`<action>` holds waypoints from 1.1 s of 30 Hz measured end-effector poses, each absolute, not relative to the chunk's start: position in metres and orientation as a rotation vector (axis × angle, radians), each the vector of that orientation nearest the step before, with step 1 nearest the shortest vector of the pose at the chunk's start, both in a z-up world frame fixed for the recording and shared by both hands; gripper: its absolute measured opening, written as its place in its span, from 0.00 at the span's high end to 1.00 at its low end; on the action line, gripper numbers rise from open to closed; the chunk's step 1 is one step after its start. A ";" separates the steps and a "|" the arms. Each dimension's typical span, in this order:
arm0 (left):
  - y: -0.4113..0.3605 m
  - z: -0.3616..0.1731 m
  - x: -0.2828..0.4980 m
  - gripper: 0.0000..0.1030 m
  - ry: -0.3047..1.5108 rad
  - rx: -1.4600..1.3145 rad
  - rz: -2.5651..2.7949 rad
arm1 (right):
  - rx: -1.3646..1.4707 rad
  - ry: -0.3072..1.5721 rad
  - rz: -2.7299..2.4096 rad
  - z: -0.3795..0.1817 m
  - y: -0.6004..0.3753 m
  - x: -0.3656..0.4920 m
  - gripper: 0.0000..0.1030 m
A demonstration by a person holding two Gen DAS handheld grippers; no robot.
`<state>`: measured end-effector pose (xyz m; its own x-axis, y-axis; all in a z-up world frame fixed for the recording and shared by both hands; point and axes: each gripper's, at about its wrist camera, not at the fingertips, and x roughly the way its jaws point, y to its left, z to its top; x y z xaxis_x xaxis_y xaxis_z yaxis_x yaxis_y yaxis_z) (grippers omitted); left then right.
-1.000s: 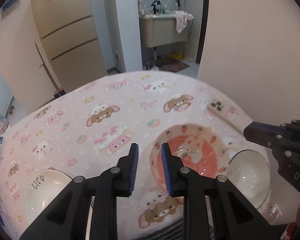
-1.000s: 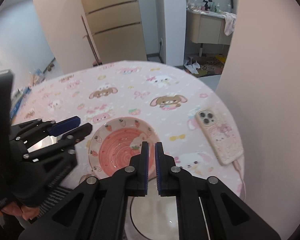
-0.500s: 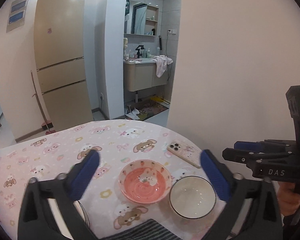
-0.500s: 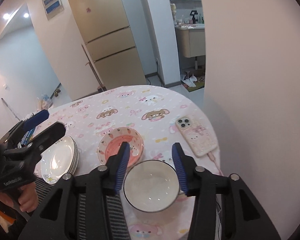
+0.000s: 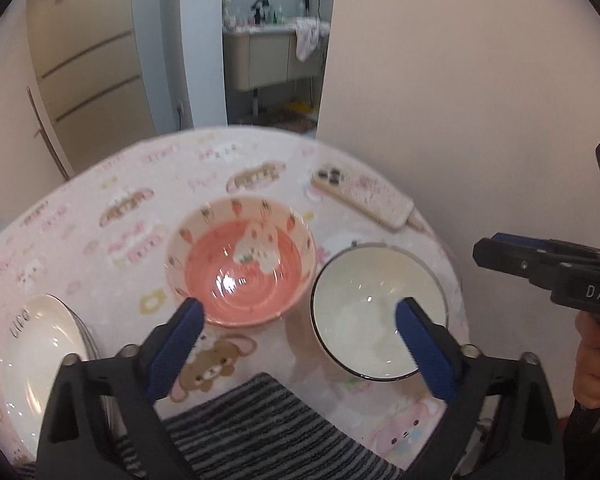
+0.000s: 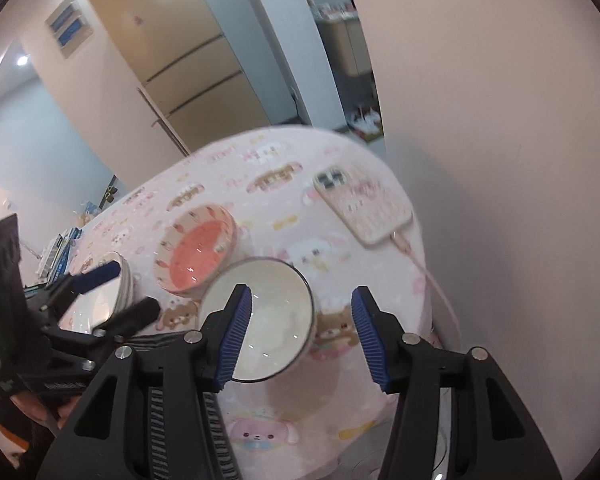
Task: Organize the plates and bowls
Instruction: 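Move both grippers to the white black-rimmed bowl and close on its rim, then lift the white bowl with both grippers and carry it to the pink bowls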
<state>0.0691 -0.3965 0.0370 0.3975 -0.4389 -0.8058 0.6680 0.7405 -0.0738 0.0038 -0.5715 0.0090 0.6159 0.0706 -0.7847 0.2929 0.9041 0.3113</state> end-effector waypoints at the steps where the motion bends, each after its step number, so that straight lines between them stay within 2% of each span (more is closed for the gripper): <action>1: -0.401 0.027 0.072 0.11 0.953 0.289 -0.704 | 0.445 0.921 -0.137 0.002 -0.573 0.006 0.50; 4: -0.407 0.007 0.077 0.11 0.989 0.302 -0.672 | 0.444 0.980 -0.153 -0.020 -0.573 0.015 0.50; 7: -0.410 0.004 0.072 0.13 0.930 0.356 -0.644 | 0.463 1.029 -0.121 -0.038 -0.572 0.024 0.51; 9: -0.413 0.004 0.067 0.25 0.917 0.382 -0.641 | 0.461 1.050 -0.110 -0.047 -0.569 0.028 0.52; 10: -0.414 0.004 0.066 0.27 0.917 0.393 -0.646 | 0.453 1.060 -0.110 -0.050 -0.567 0.030 0.53; 11: -0.415 0.005 0.064 0.32 0.912 0.406 -0.645 | 0.440 1.074 -0.113 -0.054 -0.564 0.033 0.55; 12: -0.414 0.006 0.061 0.42 0.906 0.414 -0.634 | 0.431 1.084 -0.116 -0.058 -0.562 0.034 0.57; 16: -0.406 0.008 0.053 0.45 0.930 0.388 -0.605 | 0.396 1.100 -0.125 -0.066 -0.555 0.038 0.66; 19: -0.404 0.000 0.062 0.45 1.012 0.340 -0.577 | 0.364 1.091 -0.123 -0.066 -0.551 0.039 0.69; 26: -0.421 -0.028 0.085 0.69 1.160 0.247 -0.577 | 0.329 1.114 -0.113 -0.073 -0.548 0.049 0.84; 29: -0.428 -0.035 0.085 0.86 1.171 0.221 -0.619 | 0.304 1.101 -0.112 -0.074 -0.544 0.049 0.86; 33: -0.432 -0.032 0.074 0.87 1.105 0.280 -0.628 | 0.282 1.073 -0.128 -0.074 -0.540 0.044 0.86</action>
